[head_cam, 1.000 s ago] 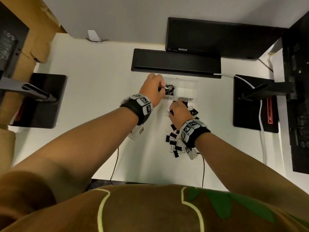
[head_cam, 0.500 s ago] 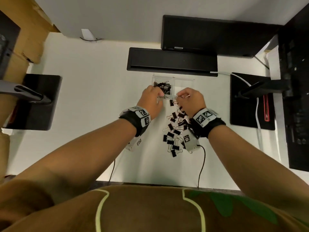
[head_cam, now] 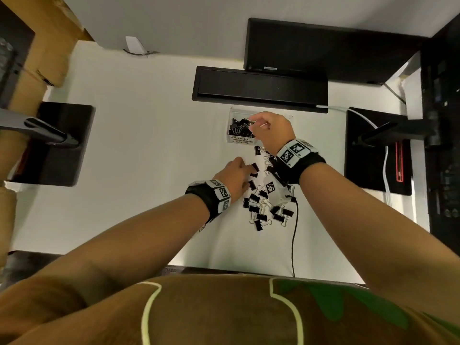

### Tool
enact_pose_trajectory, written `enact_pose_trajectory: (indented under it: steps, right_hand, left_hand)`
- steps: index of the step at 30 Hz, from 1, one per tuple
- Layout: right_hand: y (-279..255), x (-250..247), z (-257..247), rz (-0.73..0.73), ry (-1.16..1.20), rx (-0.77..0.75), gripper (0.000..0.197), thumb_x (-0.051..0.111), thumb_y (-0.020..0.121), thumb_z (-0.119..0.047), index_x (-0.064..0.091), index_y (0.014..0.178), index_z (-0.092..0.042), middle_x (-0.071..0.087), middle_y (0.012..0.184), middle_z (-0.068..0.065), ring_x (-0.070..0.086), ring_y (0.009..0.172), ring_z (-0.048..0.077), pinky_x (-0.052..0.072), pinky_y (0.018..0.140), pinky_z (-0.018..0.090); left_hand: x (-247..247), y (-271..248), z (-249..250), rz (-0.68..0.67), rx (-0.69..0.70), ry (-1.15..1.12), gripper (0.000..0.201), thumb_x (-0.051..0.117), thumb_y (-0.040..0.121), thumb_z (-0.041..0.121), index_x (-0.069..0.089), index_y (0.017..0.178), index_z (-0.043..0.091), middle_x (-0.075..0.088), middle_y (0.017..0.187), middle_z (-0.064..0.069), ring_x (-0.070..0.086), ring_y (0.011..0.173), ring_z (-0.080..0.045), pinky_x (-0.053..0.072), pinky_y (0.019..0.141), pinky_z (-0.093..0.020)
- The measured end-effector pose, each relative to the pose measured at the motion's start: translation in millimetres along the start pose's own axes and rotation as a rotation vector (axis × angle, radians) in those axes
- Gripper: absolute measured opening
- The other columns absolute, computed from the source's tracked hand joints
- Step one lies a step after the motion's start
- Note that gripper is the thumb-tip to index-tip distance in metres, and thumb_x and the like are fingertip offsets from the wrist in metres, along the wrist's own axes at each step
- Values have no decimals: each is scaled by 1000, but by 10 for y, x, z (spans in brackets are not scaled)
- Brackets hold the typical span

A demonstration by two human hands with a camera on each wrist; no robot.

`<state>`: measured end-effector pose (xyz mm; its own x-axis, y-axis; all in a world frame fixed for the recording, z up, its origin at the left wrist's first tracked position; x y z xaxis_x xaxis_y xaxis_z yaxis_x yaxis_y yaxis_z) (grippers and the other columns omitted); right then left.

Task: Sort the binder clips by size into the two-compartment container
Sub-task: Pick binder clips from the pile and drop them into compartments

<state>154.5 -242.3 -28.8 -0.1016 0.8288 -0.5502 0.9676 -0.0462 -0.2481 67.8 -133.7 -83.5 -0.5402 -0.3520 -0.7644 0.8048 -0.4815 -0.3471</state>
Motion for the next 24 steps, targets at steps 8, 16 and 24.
enact_pose_trajectory:
  steps: [8,16,24]
  right_hand:
    - [-449,-299,491,96,-99,62,15,52,91,-16,66,95,-18,58,79,-10,50,68,0,46,70,22]
    - [-826,46,838,-143,-345,100,13,56,88,-17,64,98,-15,53,95,1,50,84,13,47,75,29]
    - [-624,-177,846,22,-293,114,19,60,88,-20,64,104,-10,55,101,7,50,86,14,47,82,27]
  left_hand:
    - [-99,-76,-256,-8,-117,-90,30,60,84,23,54,113,17,44,115,-6,47,108,-22,48,92,-38]
    - [22,-10,-72,-63,-18,14,36,49,89,2,56,122,13,48,117,-14,48,109,-29,48,87,-37]
    - [-100,-11,-179,0,-57,39,8,54,88,6,55,95,6,50,105,-12,49,84,-21,47,76,-34]
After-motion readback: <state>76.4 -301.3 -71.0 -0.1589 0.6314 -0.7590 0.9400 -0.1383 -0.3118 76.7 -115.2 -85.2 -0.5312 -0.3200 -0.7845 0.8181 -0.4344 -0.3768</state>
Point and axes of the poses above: each hand's wrist, its own y-axis towards the middle knuckle, its own x-axis out of the palm, z = x × y, the point moved 8 cm from there along y, towards the middle knuckle
